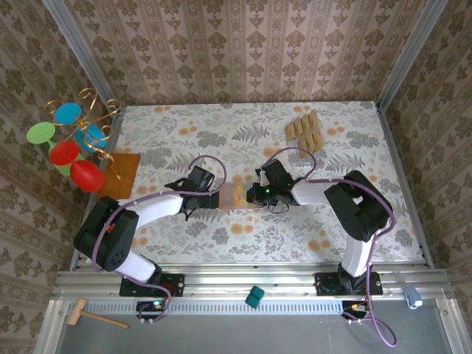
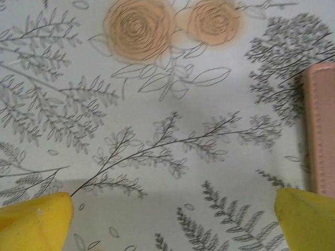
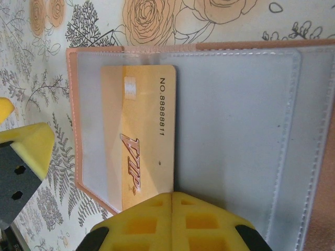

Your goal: Put the credit cards into the card holder

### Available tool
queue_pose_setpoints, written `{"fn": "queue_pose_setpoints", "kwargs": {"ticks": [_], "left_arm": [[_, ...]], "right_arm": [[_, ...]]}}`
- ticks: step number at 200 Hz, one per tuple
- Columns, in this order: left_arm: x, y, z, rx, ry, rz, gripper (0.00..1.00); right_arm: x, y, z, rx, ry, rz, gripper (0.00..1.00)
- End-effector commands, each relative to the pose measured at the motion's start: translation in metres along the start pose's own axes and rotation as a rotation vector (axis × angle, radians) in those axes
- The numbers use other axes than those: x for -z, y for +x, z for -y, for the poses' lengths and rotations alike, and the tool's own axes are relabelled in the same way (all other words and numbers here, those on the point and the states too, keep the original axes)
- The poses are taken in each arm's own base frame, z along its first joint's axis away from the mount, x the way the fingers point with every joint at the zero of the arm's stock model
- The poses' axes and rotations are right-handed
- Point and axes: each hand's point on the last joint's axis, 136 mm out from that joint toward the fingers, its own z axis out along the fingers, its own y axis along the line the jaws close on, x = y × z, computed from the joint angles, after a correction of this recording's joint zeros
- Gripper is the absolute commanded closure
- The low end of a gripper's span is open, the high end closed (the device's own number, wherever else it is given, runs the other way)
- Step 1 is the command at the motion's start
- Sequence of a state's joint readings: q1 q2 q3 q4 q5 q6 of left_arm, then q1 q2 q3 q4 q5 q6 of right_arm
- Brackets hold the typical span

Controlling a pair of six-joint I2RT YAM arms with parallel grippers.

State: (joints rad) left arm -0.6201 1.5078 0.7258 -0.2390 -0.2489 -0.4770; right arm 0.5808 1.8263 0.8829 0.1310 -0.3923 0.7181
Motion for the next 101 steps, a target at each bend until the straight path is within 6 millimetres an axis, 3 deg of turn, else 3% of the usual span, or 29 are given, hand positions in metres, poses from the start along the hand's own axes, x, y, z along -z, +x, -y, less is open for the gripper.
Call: {"fn": "queue_pose_setpoints", "kwargs": {"ticks": [1, 101], "left_arm": [[-0.001, 0.013, -0.017, 0.006, -0.078, -0.046, 0.00], [-0.014, 0.012, 0.005, -0.047, -0.024, -0.066, 0.00]], "right_arm": [[-0.005, 0.004, 0.005, -0.013, 0.041, -0.022, 0.99], [-0.006, 0.001, -0.007, 0.006, 0.030, -0.023, 0.99]]}}
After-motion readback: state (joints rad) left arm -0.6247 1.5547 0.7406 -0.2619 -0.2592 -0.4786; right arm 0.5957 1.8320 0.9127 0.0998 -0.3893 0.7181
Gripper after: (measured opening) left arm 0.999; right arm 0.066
